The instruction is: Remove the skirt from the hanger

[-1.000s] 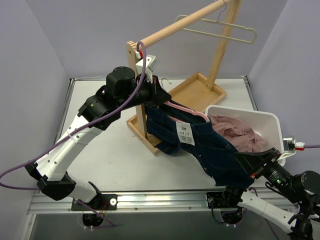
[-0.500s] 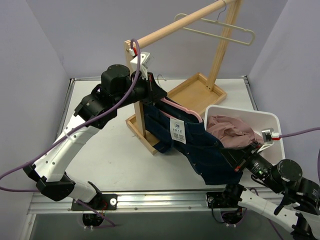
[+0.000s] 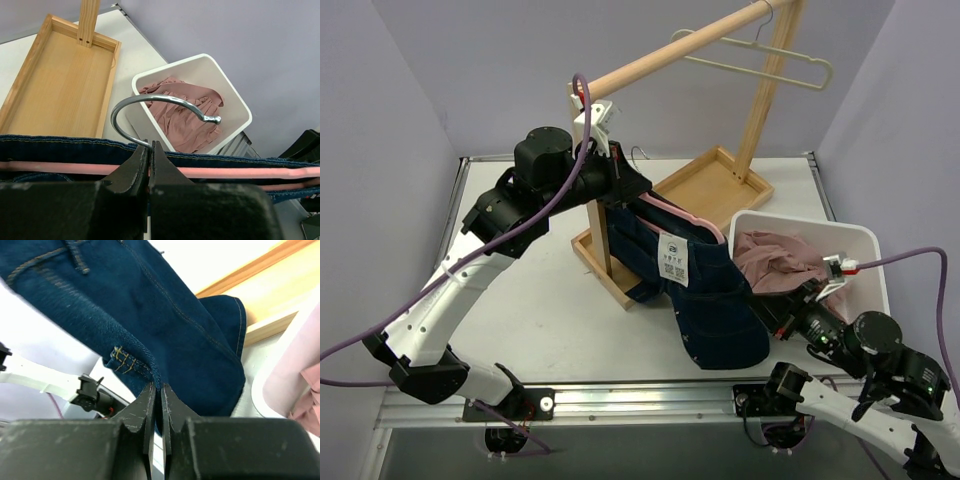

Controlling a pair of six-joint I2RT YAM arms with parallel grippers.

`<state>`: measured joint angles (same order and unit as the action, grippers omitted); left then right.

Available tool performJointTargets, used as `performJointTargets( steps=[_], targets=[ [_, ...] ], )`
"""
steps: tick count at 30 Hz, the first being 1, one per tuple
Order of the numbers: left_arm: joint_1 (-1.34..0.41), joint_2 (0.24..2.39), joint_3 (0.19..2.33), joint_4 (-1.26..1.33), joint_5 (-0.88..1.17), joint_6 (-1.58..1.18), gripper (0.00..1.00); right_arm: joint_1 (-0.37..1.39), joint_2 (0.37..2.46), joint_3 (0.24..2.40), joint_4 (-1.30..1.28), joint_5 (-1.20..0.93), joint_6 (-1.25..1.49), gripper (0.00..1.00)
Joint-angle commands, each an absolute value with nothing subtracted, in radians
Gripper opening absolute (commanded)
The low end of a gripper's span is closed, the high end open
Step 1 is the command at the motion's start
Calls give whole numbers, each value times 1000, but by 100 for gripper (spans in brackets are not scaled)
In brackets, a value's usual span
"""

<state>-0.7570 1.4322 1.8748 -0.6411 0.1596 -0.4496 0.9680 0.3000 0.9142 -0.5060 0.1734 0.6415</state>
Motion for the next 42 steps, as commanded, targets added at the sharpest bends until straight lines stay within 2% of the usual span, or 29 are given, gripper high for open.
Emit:
performJointTargets(
  steps=[1,13,19,23,30,42],
  targets=[
    [-749,1393,1950,-542,163,-495,2,957,243,978,-592,215,660,0],
    [-739,1397,1967,-558,156,-488,2,910,152,1138,-822,281,660,0],
    [-739,1387,1962,-560,172,-498,2,908,144,1074,-775,259,669,0],
    [-736,1379,1956,-538,236,-537,2,908,181,1002,-651,223,661,0],
    [-736,1350,1911,-454,368,-629,2,908,366,959,-470,218,620,0],
    [-732,1313,1796,-246,661,-831,2,908,737,1173,-267,356,494,0]
  ],
)
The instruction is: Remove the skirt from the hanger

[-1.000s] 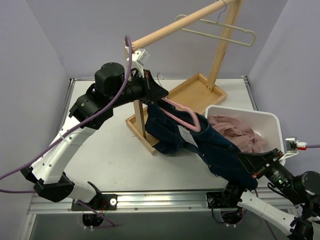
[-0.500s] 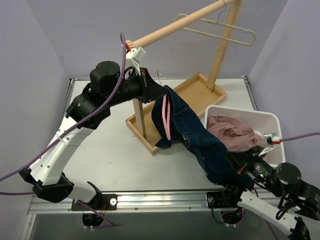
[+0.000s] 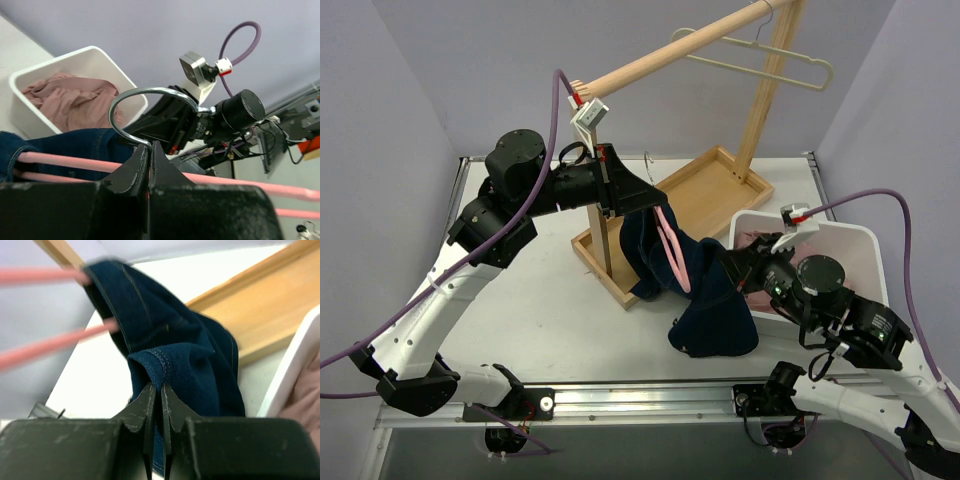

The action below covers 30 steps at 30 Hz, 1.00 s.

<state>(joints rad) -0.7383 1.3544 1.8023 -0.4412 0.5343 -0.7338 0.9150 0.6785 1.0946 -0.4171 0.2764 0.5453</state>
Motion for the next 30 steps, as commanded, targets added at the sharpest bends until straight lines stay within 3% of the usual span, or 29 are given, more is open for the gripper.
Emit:
performJointTargets(
  steps=[1,12,23,30],
  targets=[
    [-732,1310,1789,-224,679,-851,2,908,759,1189,-246,365,486,0],
    [-729,1293,1736,-28,856,-1008,2,908,962,1382,-163,500,364,0],
    [-698,1266,1717,-377,704,-695,2,908,1101,1803,-144,613,112,0],
    [-698,1262,1687,-509,551,-510,2,908,1141,1962,-60,735,-112,0]
  ],
)
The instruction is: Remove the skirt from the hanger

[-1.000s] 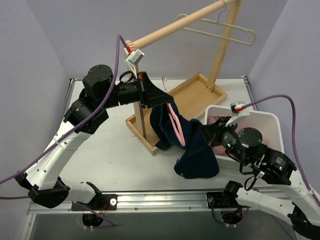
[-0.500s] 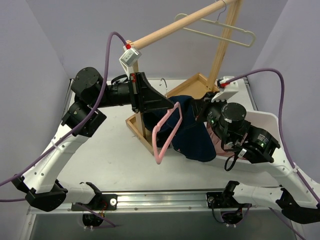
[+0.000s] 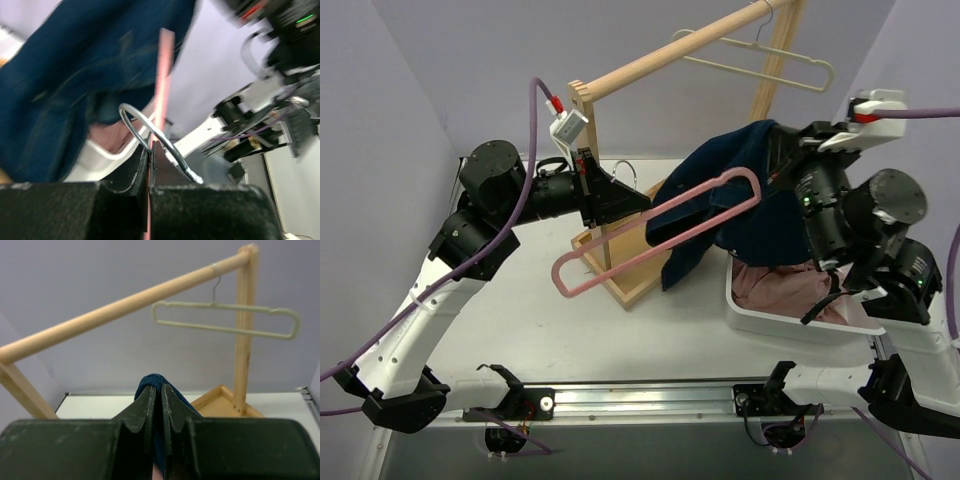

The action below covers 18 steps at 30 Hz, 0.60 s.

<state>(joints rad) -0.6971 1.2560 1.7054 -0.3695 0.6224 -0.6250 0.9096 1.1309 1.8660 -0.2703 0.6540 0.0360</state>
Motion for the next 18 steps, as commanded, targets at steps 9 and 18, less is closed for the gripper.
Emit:
performJointTargets(
  steps=[9,18],
  targets=[
    [-698,1295,1646,-552,496,-450,2,908,1218,2143,66,816,-383,0],
    [-698,1331,1704,-584,428,-422,2,910,1284,2258,277,917,-771,0]
  ],
)
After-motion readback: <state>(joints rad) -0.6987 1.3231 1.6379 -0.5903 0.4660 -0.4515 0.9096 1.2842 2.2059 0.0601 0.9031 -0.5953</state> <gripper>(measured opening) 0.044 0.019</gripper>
